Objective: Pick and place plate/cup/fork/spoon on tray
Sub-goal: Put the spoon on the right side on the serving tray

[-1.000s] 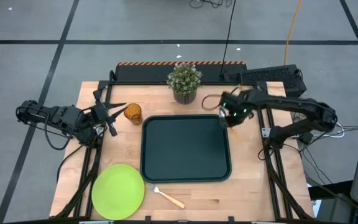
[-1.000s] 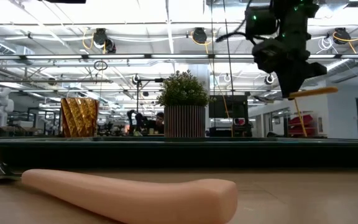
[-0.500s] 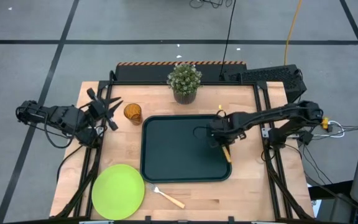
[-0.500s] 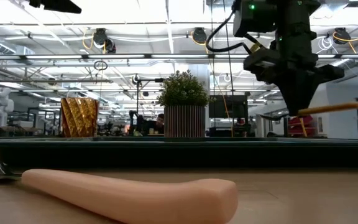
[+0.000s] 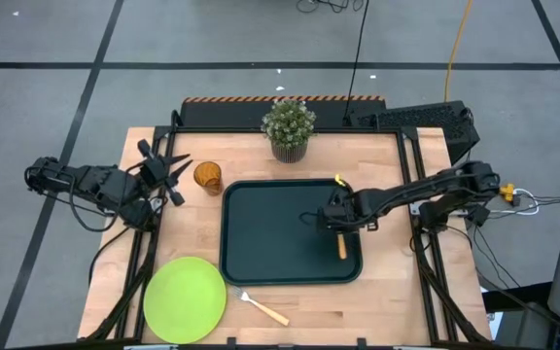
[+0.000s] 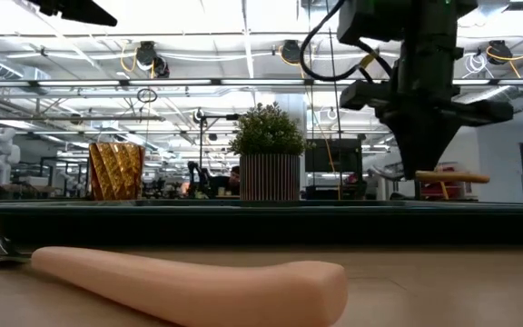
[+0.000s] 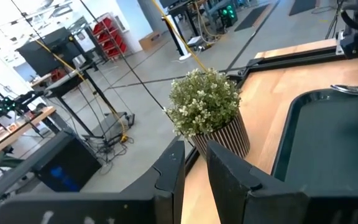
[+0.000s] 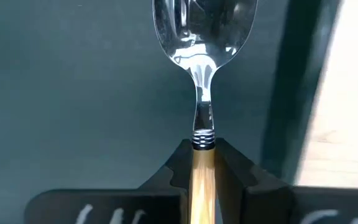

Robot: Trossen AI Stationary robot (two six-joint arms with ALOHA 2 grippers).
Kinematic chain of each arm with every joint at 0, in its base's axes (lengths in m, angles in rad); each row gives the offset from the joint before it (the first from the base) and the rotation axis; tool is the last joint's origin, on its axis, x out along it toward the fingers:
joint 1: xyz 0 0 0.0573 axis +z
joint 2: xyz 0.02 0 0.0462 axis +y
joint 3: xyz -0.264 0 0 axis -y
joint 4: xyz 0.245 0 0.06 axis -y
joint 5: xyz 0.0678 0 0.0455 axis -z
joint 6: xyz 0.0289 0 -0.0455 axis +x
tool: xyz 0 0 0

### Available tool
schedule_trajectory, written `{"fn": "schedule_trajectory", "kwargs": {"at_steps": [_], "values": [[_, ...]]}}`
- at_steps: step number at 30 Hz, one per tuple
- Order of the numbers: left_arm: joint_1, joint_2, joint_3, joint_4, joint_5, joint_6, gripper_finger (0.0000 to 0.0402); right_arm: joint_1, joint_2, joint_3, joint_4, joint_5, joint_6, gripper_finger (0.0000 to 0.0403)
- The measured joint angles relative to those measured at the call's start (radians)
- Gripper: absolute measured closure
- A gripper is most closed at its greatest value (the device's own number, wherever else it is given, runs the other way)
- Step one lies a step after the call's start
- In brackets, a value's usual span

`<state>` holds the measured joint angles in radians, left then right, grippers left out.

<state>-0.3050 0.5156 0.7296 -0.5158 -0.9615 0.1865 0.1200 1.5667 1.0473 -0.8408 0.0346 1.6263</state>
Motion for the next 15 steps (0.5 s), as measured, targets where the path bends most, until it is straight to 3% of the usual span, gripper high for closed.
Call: {"fn": "schedule_trajectory", "kwargs": {"at_steps": [15], "values": [[0.0, 0.0, 0.0, -0.038, 0.073, -0.08, 0.033, -0.02, 0.128, 0.0, 0.081, -0.038, 0.023, 0.038]]}}
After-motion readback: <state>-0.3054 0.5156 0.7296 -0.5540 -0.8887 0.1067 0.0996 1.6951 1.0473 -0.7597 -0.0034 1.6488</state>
